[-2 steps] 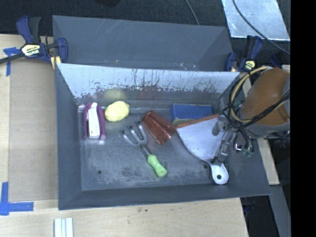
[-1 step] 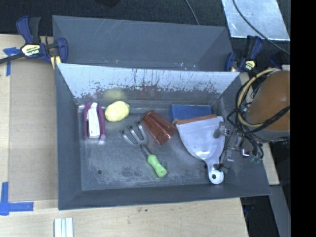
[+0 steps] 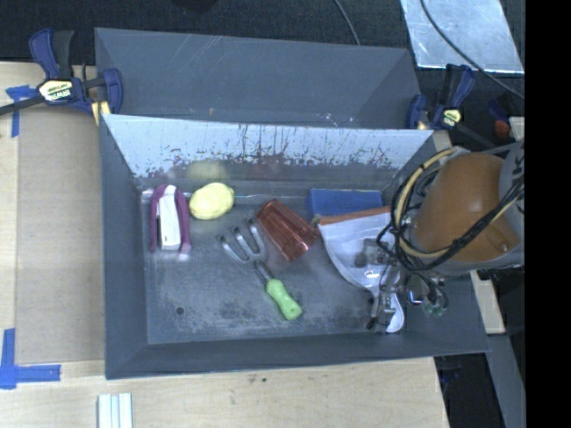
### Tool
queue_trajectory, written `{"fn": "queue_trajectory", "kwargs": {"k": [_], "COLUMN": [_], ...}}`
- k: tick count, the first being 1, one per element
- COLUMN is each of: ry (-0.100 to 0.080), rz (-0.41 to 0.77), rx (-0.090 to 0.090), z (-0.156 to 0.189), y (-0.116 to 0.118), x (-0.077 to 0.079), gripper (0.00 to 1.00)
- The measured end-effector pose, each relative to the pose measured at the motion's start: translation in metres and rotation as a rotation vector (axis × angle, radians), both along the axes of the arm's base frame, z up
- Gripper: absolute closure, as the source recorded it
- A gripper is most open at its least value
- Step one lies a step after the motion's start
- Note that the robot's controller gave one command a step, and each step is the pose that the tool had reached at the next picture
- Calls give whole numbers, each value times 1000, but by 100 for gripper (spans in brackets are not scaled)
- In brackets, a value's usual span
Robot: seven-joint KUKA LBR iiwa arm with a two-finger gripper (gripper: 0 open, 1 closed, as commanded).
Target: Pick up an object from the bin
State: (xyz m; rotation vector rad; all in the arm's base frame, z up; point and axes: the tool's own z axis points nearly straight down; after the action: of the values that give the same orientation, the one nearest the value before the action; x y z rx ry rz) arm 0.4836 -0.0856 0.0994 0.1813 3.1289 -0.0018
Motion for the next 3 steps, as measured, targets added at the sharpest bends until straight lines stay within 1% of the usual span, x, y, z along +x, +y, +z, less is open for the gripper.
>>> {"fn": "queue_trajectory", "kwargs": {"k": [1, 2, 3], "ry": [-4, -12, -12], "rz": [283, 858, 857], "rx": [-6, -5, -5], "z": [-29, -27, -27], "y": [-33, -22, -22], "x": [3, 14, 14], "gripper": [0, 100, 100]}}
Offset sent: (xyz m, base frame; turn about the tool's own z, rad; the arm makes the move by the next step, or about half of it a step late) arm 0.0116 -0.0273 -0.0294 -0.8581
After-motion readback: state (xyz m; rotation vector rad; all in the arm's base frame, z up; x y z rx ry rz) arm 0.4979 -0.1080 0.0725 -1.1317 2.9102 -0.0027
